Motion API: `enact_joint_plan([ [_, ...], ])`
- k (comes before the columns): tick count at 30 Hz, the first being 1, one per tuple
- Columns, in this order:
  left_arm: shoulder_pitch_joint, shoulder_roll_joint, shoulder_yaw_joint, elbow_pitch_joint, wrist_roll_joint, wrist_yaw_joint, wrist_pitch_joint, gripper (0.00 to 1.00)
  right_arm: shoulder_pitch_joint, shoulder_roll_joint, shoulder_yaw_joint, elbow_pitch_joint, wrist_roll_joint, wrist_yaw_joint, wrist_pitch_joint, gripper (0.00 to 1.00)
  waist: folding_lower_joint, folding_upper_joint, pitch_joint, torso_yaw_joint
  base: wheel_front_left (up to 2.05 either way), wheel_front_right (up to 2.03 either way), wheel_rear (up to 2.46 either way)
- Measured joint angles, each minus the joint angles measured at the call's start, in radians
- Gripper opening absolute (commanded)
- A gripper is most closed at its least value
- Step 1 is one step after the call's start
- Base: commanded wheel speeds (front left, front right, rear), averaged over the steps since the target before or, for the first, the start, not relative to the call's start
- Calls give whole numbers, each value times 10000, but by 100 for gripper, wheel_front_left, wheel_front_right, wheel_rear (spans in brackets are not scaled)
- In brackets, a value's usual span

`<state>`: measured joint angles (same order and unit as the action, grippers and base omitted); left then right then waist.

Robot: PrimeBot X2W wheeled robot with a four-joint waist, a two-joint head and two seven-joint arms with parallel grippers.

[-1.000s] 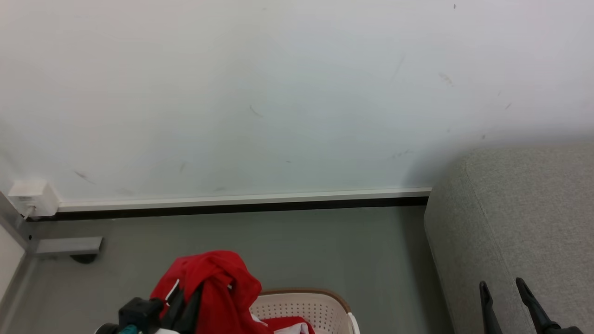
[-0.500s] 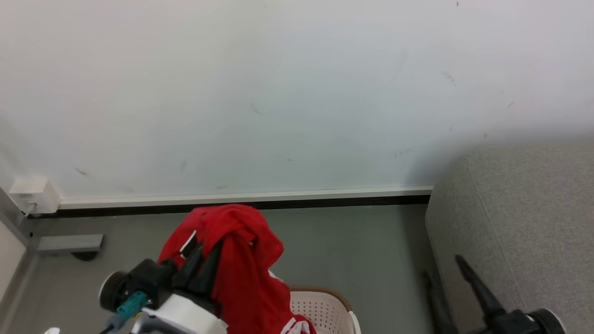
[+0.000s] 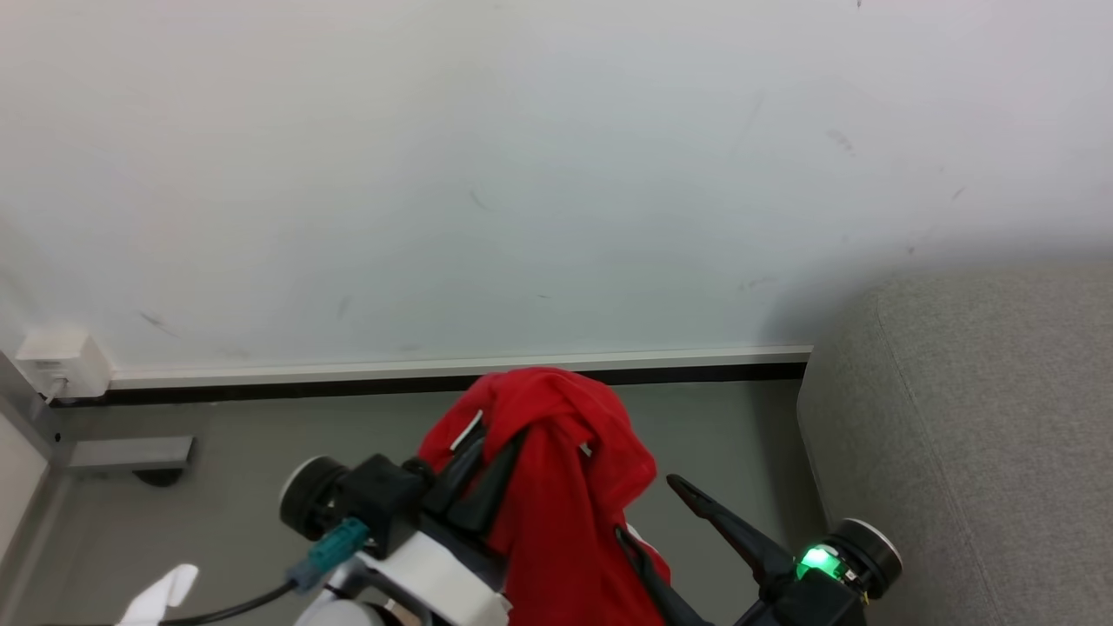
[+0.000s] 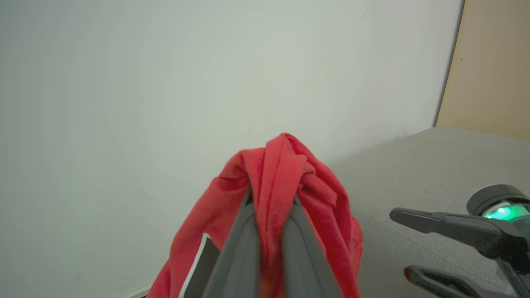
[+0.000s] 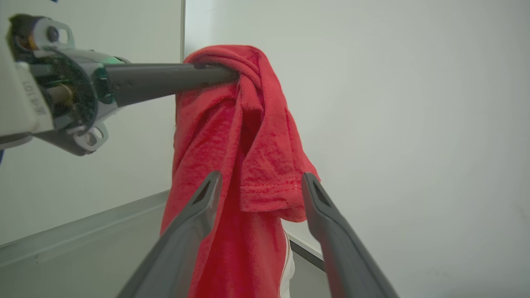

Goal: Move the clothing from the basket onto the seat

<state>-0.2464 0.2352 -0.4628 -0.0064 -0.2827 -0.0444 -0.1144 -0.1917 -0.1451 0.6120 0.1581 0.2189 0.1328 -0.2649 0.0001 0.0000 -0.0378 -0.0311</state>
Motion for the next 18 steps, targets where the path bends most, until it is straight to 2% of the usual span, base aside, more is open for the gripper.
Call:
enact_joint_plan([
  [6,-153,-255,-637,67,100,-222,119,0,-640,-242,811,314,322,0,0,100,0,0,-4,-20,0,0,0],
  [13,-220,-420,-1331,-82,94,-458,328,0,-876,-349,945,775,548,-2,0,100,0,0,-10,35,0,0,0],
  [18,-188,-546,-1779,-324,-326,-608,527,0,-900,-324,1152,861,748,-2,-2,100,0,0,-25,30,0,0,0],
])
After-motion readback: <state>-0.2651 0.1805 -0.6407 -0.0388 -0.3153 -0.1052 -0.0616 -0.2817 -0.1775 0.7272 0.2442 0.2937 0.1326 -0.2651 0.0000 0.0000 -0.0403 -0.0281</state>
